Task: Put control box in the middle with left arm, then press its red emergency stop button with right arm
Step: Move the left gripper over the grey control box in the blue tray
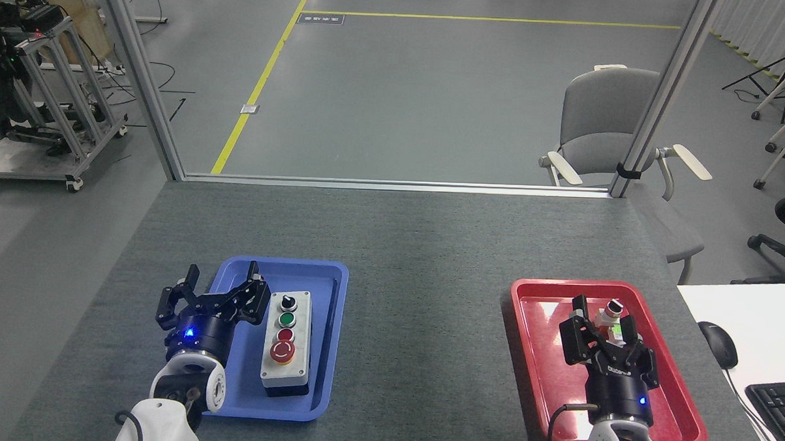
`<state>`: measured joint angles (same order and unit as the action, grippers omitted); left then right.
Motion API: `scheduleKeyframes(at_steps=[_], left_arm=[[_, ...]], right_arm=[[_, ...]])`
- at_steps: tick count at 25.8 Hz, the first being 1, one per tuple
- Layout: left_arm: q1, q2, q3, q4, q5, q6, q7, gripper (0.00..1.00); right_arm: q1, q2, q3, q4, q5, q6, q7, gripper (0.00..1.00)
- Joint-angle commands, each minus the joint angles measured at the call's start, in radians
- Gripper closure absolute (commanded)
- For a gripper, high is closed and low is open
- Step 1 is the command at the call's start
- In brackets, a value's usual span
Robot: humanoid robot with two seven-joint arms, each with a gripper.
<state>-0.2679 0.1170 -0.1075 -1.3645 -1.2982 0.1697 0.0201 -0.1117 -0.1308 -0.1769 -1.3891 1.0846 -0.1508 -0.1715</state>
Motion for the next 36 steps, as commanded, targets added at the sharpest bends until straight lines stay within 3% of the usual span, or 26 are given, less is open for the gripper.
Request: scheduleKeyframes(at_steps=[1, 5, 29, 33, 36], left_arm=[[0.003, -0.003, 0.017, 0.001, -0.001, -0.004, 0.004, 0.01], [-0.008, 0.006, 0.019, 0.016, -0.015, -0.001, 0.004, 0.01], [-0.001, 0.023, 0.037, 0.016, -0.012, -0.01, -0.005, 0.01], [0.016, 0.02, 0.031, -0.067, -0.01, -0.032, 0.004, 0.01], [0.093, -0.006, 0.031, -0.126, -0.013, -0.065, -0.006, 0.01]], right_arm=[[0.001, -0.003, 0.004, -0.001, 0.003, 0.007, 0.026, 0.01], [-0.002, -0.009, 0.002, -0.001, 0.008, 0.008, 0.099, 0.01], [-0.005, -0.003, -0.006, -0.004, 0.0, 0.007, 0.093, 0.01], [-0.005, -0.007, -0.006, -0.004, 0.0, 0.005, 0.093, 0.01], [-0.003, -0.007, -0.006, -0.004, 0.0, 0.005, 0.093, 0.01]])
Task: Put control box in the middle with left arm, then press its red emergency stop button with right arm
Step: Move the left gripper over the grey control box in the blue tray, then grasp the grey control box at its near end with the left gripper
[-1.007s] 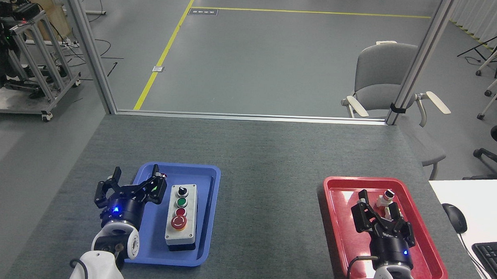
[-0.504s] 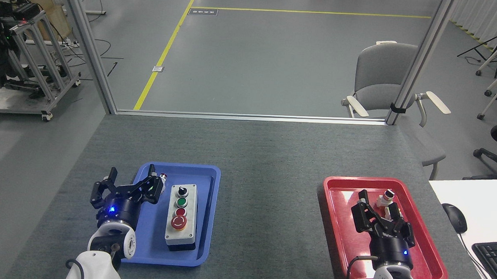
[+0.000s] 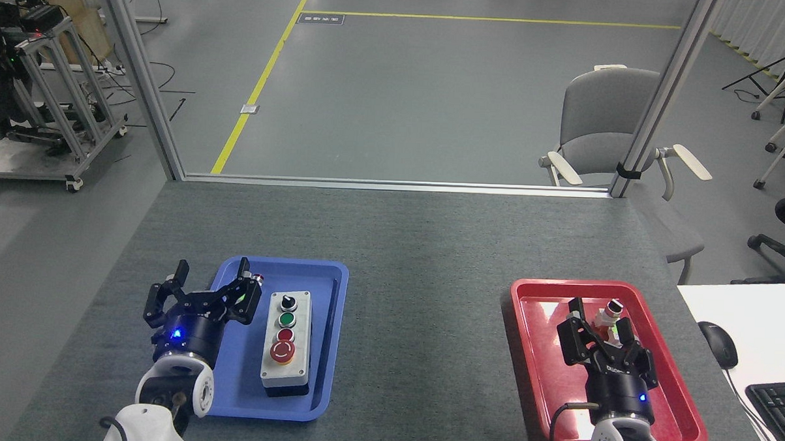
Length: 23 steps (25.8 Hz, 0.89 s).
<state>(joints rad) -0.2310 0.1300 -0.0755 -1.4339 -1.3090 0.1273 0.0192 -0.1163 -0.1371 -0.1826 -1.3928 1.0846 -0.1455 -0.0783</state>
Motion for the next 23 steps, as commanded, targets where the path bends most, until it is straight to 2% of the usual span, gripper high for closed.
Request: scheduleKeyframes(at_steps=[1, 4, 7, 12, 18, 23], left_arm=[[0.076, -0.024, -0.001, -0.076, -0.003, -0.014, -0.005, 0.01], [0.13, -0.032, -0.024, -0.122, -0.006, 0.021, 0.004, 0.01], [0.18, -0.058, -0.098, -0.174, -0.029, 0.041, 0.004, 0.02], [0.297, -0.151, -0.135, -0.204, -0.21, 0.083, 0.008, 0.02], [0.292, -0.211, -0.193, -0.102, -0.233, 0.137, 0.062, 0.02], [0.266, -0.225, -0.193, -0.028, -0.234, 0.152, 0.09, 0.02]], right_arm=[[0.001, -0.003, 0.0, 0.0, 0.0, 0.0, 0.0, 0.01], [0.001, -0.003, 0.0, 0.0, 0.0, 0.001, 0.0, 0.01], [0.001, -0.003, 0.0, 0.0, 0.0, 0.001, 0.0, 0.01], [0.003, -0.003, 0.0, 0.0, 0.0, 0.0, 0.0, 0.01], [0.003, -0.003, 0.0, 0.001, 0.0, 0.001, 0.0, 0.01], [0.003, -0.004, 0.0, 0.0, 0.0, 0.0, -0.002, 0.01]])
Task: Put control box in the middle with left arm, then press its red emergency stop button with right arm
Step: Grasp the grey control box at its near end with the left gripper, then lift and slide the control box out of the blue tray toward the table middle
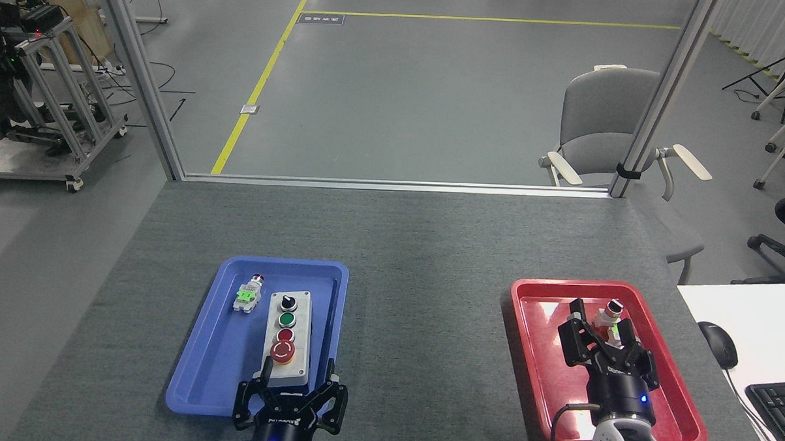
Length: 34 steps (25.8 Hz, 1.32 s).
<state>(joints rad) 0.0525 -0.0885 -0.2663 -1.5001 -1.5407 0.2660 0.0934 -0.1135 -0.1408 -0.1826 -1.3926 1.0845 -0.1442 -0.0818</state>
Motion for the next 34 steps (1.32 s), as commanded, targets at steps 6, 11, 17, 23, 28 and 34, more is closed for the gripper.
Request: scheduleKeyframes(at_steps=[6, 11, 17, 23, 28, 34], left_arm=[[-0.051, 0.004, 0.006, 0.113, 0.011, 0.019, 0.019, 0.02], [-0.054, 0.012, 0.033, 0.118, 0.019, 0.021, 0.023, 0.02], [-0.063, 0.016, 0.045, 0.132, 0.039, 0.018, 0.045, 0.02], [-0.091, 0.015, 0.045, 0.178, 0.047, 0.018, 0.045, 0.02], [-0.098, 0.026, 0.045, 0.222, 0.053, 0.016, 0.048, 0.02], [-0.121, 0.032, 0.045, 0.259, 0.073, 0.013, 0.048, 0.02]], right_arm=[[-0.002, -0.002, 0.0, 0.001, 0.0, 0.0, 0.002, 0.01], [-0.002, -0.002, 0.0, 0.0, 0.0, -0.002, 0.002, 0.01], [0.0, -0.002, 0.0, 0.0, -0.002, -0.003, 0.002, 0.01], [0.002, -0.002, 0.0, 0.0, -0.002, 0.0, 0.002, 0.01], [0.002, -0.002, 0.0, 0.001, -0.002, -0.002, 0.002, 0.01], [0.006, -0.003, 0.0, 0.001, -0.002, -0.003, 0.002, 0.01]])
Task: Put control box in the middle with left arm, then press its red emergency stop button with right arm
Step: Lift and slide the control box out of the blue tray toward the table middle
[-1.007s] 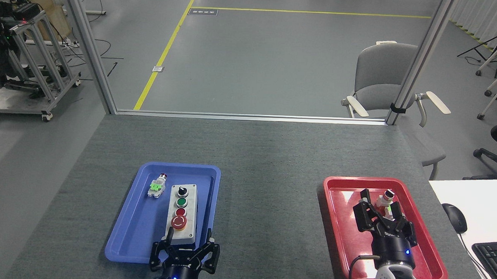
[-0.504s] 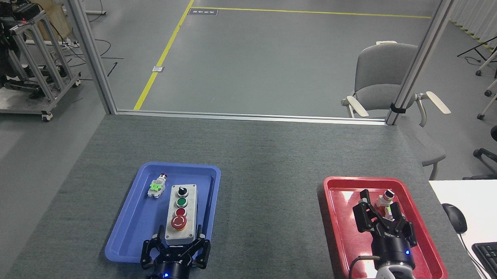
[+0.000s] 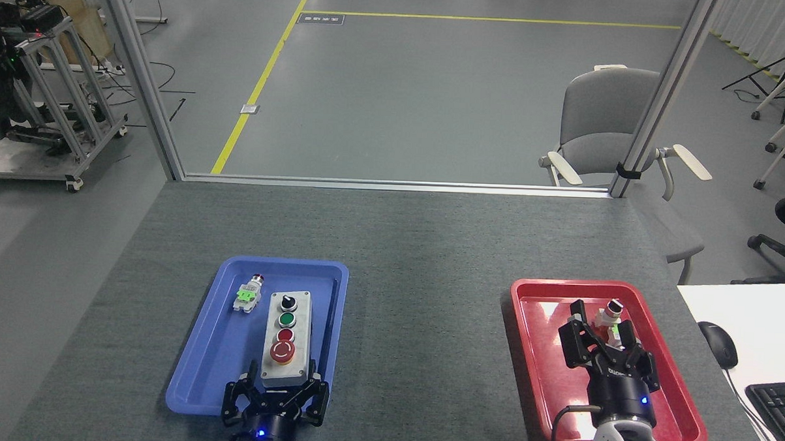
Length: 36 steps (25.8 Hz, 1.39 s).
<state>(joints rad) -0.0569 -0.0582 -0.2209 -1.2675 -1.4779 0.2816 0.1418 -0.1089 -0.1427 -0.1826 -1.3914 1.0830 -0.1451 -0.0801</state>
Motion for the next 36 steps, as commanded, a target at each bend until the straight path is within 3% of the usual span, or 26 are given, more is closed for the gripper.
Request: scheduleKeyframes(at_steps=[1, 9, 11, 14, 17, 19, 31, 36], left_arm=[[-0.021, 0.001, 0.0, 0.039, 0.015, -0.004, -0.001, 0.02], [-0.083, 0.001, 0.002, 0.198, 0.079, -0.002, -0.001, 0.1], [-0.095, 0.001, 0.0, 0.227, 0.09, -0.004, 0.01, 0.17], [-0.096, 0.001, 0.0, 0.227, 0.091, -0.012, 0.056, 0.47], [-0.095, 0.003, 0.0, 0.22, 0.091, -0.018, 0.071, 0.72], [-0.093, 0.003, 0.0, 0.212, 0.091, -0.042, 0.101, 1.0], [-0.127, -0.009, 0.0, 0.114, 0.108, -0.073, 0.102, 1.0], [-0.21, -0.08, -0.046, 0.149, 0.108, -0.071, 0.09, 1.0]], right_arm=[[0.002, -0.001, 0.0, 0.0, 0.0, -0.002, 0.0, 0.01], [0.002, -0.001, 0.0, 0.002, 0.0, -0.001, 0.0, 0.01], [0.002, -0.001, 0.0, 0.002, 0.0, -0.001, 0.0, 0.01], [0.002, 0.0, 0.0, 0.003, 0.0, -0.001, 0.0, 0.01], [0.002, 0.0, 0.0, 0.003, 0.0, -0.001, 0.0, 0.01], [0.002, 0.0, 0.0, 0.005, 0.0, -0.001, 0.0, 0.01], [0.002, 0.0, 0.0, 0.005, 0.0, -0.001, 0.0, 0.01], [0.003, 0.0, 0.0, 0.005, 0.0, -0.001, 0.0, 0.01]])
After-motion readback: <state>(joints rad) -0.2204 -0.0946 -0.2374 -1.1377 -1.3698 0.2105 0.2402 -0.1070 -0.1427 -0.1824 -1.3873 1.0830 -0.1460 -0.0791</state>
